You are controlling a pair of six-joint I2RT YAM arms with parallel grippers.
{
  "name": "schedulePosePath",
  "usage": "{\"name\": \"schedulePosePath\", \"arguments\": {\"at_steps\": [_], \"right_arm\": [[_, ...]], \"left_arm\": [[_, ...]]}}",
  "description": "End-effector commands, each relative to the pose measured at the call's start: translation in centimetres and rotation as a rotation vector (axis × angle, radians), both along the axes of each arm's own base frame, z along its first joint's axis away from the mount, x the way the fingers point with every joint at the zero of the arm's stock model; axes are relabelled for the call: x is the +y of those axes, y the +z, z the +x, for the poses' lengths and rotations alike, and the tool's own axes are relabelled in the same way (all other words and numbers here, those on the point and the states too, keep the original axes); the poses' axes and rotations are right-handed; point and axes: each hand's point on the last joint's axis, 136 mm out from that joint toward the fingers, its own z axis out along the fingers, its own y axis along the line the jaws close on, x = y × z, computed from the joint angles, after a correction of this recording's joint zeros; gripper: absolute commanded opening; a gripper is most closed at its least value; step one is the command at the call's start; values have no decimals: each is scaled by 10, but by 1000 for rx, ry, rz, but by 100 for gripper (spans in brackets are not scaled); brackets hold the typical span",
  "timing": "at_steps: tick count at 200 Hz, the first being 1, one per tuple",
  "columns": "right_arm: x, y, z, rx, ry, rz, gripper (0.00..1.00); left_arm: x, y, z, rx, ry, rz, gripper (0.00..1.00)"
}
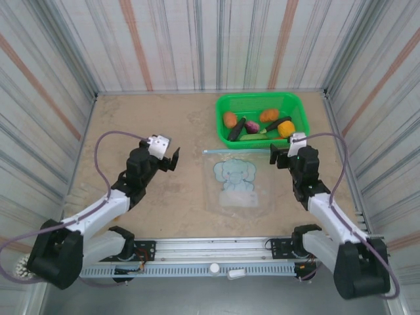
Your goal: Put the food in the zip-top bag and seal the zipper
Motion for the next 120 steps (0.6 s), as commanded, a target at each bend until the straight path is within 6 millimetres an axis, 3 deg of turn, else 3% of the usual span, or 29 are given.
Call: {"name": "schedulePosePath", "arguments": {"at_steps": [1,19,32,43,61,80,99,120], "right_arm": [[25,26,-28,21,66,-57,99],[41,58,-51,35,48,-66,99],[36,78,-68,68,-39,-51,99],[30,79,-88,192,-78,47,99],[40,85,-102,241,-1,192,99],[59,62,-104,355,94,353,95],[50,20,-97,602,-36,388,95],[35,-21,-94,665,-196,273,96]], "left_arm": [[-14,46,-21,-2,15,-56,99],[-6,70,-40,143,92,-165,99],[-5,76,-55,252,80,-164,99],[-1,80,-67,338,69,-131,99],[52,74,-63,381,419,-220,99],[45,59,-59,506,346,-394,99],[40,38,-62,658,360,-468,99],[2,11,-70,779,241,-422,99]]}}
